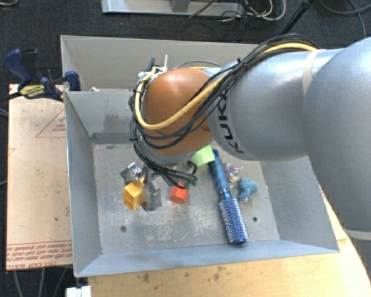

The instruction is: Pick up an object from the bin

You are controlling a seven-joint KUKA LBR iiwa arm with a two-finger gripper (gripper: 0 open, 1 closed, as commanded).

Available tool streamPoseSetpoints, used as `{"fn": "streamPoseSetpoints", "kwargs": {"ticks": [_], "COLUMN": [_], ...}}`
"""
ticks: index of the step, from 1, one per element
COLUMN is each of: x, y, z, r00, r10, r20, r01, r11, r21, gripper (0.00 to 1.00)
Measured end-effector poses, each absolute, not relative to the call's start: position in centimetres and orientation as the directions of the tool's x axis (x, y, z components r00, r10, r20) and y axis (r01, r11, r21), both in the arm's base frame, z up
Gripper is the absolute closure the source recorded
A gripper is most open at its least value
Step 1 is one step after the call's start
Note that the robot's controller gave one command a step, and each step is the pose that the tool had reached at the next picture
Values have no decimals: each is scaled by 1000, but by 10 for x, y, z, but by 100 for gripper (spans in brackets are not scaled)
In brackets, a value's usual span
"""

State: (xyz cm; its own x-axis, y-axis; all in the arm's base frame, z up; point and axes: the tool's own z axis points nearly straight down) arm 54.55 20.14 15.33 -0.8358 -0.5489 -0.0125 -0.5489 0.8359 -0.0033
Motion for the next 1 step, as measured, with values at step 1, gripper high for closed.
{"fn": "streamPoseSetpoints", "kwargs": {"ticks": [1], "x": [512], "y": [208], "z": [345], "r00": [-785], "r10": [-619], "r20": [-12], "r01": [-619], "r11": [785], "r21": [-3], "gripper": [100]}}
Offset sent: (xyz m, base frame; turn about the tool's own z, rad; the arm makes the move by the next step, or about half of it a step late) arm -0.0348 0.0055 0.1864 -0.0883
